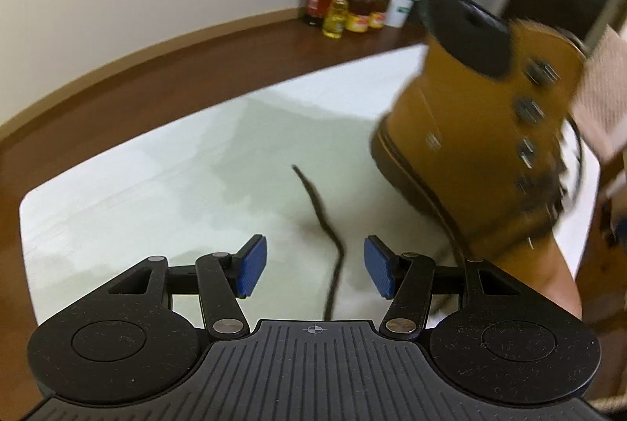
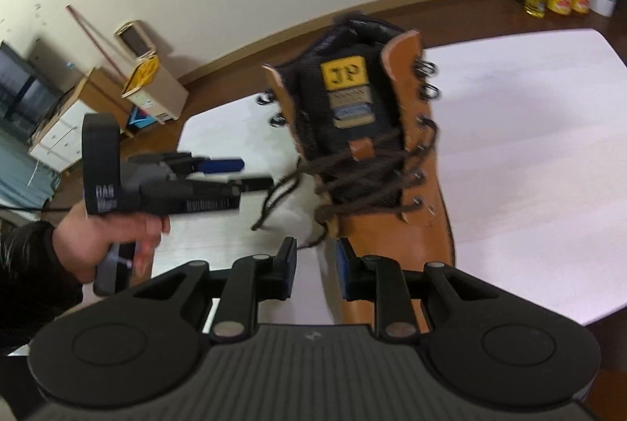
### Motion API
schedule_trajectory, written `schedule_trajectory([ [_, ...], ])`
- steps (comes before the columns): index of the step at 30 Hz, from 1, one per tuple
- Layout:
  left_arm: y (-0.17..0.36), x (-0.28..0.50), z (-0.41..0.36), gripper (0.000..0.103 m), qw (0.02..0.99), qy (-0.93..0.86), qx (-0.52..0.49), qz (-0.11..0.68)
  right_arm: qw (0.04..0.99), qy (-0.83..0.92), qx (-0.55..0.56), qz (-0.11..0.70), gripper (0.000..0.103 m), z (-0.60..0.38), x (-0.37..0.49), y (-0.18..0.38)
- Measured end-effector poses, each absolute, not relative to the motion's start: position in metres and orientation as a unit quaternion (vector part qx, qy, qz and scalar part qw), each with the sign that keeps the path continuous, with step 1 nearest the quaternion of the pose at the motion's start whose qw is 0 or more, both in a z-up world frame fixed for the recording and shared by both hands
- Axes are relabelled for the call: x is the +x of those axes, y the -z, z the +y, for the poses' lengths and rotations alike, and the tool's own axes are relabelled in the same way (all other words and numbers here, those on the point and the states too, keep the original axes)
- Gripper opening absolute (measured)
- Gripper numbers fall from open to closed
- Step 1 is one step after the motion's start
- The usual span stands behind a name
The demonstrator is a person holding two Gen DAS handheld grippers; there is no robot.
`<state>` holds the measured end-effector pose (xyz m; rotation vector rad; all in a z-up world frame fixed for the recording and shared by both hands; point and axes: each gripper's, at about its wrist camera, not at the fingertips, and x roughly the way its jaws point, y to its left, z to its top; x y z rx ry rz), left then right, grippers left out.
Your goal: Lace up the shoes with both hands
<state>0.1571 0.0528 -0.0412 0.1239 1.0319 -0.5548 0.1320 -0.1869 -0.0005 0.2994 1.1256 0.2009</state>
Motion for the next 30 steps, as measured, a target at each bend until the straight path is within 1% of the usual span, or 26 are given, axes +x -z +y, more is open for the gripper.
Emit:
schedule_trajectory([
  [5,0.053,0.175,0.038,0.059,0.819,0.234,0.085,0.517,0.827,-0.078,0.145,0.537,0.026,-0.192,0.124,0.000],
  [17,0.058,0.185,0.025,0.059,0.815,0.233,0.088,0.523,0.825,-0.059,0.145,0.544,0.027,-0.201,0.119,-0.003],
  [25,0.066,0.185,0.013,0.046,0.816,0.224,0.106,0.522,0.820,-0.042,0.153,0.550,0.028,-0.217,0.114,0.001],
  [26,0.066,0.186,0.012,0.044,0.817,0.224,0.111,0.520,0.820,-0.041,0.154,0.550,0.028,-0.219,0.114,0.001],
  [27,0.065,0.185,0.011,0.038,0.817,0.224,0.112,0.520,0.820,-0.039,0.156,0.550,0.028,-0.221,0.113,0.002],
  [28,0.065,0.186,0.010,0.028,0.816,0.223,0.117,0.520,0.819,-0.038,0.158,0.550,0.028,-0.223,0.113,0.002],
  [29,0.064,0.186,0.010,0.021,0.816,0.222,0.122,0.520,0.819,-0.037,0.160,0.550,0.028,-0.224,0.113,0.003],
  [30,0.064,0.187,0.010,0.004,0.815,0.222,0.125,0.521,0.819,-0.035,0.162,0.549,0.028,-0.226,0.112,0.003],
])
